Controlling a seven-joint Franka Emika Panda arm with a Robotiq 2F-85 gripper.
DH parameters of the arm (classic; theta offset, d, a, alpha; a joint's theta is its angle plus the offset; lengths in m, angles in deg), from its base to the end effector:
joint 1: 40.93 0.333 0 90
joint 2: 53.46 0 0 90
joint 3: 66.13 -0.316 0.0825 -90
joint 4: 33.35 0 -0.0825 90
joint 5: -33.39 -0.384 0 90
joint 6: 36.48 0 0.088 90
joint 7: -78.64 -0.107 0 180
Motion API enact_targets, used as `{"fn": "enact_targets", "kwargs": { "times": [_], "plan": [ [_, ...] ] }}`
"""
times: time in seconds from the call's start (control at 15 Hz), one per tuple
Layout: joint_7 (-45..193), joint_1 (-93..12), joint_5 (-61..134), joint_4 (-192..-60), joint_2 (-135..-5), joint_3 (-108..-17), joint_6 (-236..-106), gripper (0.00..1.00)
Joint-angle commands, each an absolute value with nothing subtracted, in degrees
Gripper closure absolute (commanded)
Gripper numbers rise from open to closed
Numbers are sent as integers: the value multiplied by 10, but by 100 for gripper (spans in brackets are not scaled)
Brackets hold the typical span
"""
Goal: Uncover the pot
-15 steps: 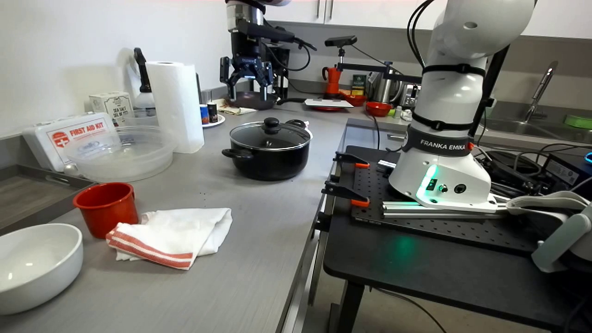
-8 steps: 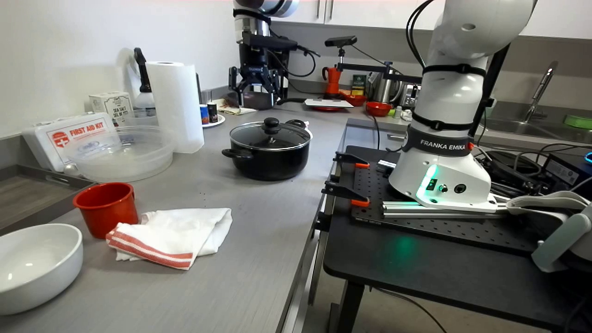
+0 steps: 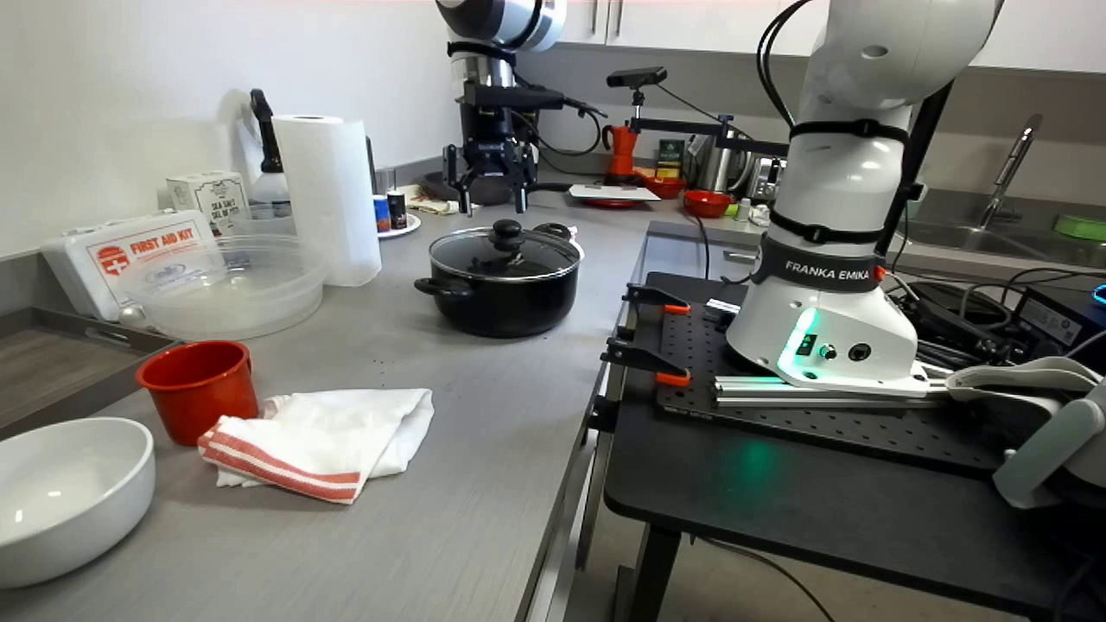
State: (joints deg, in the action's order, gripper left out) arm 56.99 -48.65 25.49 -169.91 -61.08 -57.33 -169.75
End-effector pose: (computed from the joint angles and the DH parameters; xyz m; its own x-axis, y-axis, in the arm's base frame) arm 0.4622 -0.1356 0.2513 0.7021 -0.6838 -0.1986 -0.6957 -0.7182 0.0137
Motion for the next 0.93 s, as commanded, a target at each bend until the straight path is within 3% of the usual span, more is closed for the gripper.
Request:
{"fn": "enact_targets", "kwargs": {
  "times": [0.0,0.47,0.53,0.6,0.87],
  "plan": [
    [555,-487,259,-1712,-612,-566,-1696,0],
    [552,-488,256,-1724,-614,-559,-1694,0],
    [552,-487,256,-1724,-614,-559,-1693,25],
    [552,-487,256,-1724,-615,-559,-1693,26],
    [554,-487,257,-1724,-613,-559,-1693,56]
  ]
}}
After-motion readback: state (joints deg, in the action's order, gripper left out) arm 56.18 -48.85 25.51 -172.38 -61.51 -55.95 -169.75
